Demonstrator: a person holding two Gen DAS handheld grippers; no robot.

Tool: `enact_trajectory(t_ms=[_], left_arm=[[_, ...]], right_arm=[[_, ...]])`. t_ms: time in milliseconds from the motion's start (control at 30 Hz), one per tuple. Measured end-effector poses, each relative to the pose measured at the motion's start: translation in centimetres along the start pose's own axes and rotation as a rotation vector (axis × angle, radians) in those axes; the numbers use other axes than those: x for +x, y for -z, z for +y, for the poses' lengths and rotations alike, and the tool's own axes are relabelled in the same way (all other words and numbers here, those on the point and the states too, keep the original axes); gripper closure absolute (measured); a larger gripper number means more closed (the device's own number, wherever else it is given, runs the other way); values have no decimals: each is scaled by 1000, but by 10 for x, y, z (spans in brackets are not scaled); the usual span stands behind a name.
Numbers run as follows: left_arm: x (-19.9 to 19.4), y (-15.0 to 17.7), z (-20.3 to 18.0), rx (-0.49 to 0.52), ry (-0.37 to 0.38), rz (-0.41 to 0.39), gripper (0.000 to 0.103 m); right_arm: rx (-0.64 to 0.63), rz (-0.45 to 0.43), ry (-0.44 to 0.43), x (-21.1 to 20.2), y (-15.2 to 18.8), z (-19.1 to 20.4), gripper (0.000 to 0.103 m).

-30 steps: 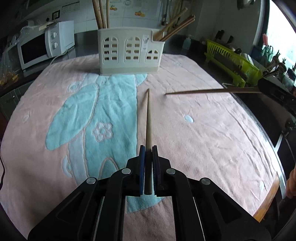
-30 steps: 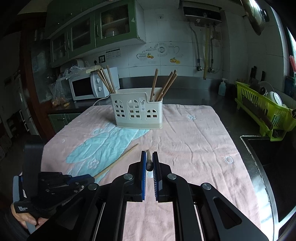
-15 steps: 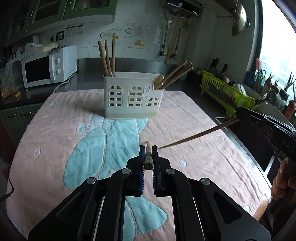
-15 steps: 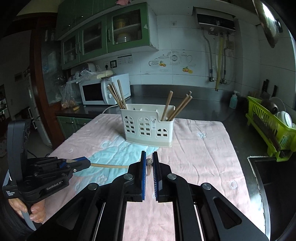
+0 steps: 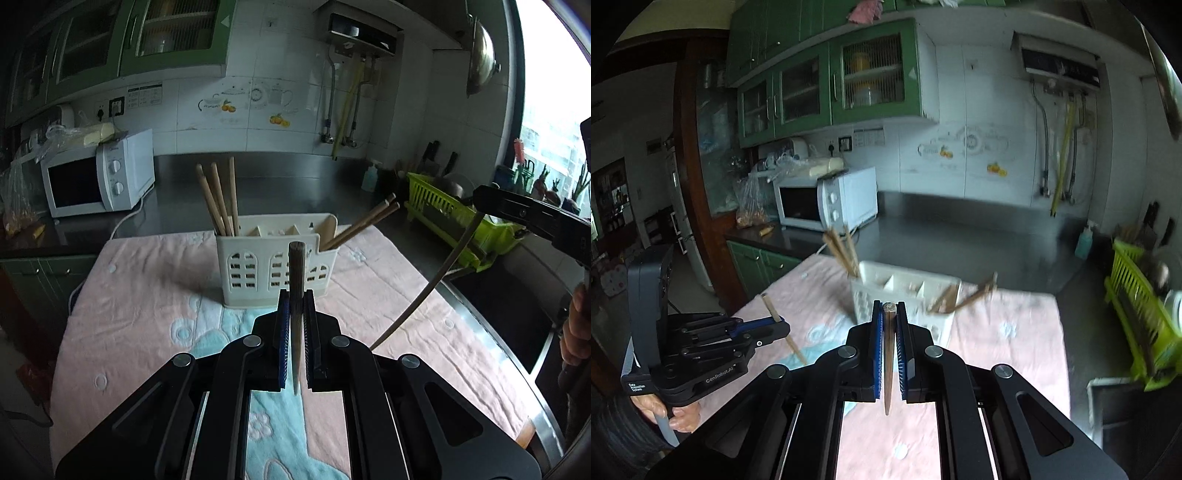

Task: Organize utensils
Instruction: 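Lower both chopsticks into the white holder, then open both tools to release the chopsticks into the holder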

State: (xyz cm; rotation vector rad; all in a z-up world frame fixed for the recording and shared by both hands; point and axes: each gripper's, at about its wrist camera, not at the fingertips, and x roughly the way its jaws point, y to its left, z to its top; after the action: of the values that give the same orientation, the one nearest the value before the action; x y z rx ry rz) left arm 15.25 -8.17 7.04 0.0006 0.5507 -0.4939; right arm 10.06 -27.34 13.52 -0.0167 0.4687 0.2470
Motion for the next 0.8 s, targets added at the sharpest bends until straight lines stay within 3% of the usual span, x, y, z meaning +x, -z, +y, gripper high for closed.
enact_trajectory(t_ms=[500, 800], left_arm=[[10, -139, 4, 10, -66, -219, 97], [58, -169, 15, 26, -155, -245, 97]], right_arm=[[12, -124, 37, 33, -99, -37, 96], [22, -115, 85, 87, -110, -59, 96]])
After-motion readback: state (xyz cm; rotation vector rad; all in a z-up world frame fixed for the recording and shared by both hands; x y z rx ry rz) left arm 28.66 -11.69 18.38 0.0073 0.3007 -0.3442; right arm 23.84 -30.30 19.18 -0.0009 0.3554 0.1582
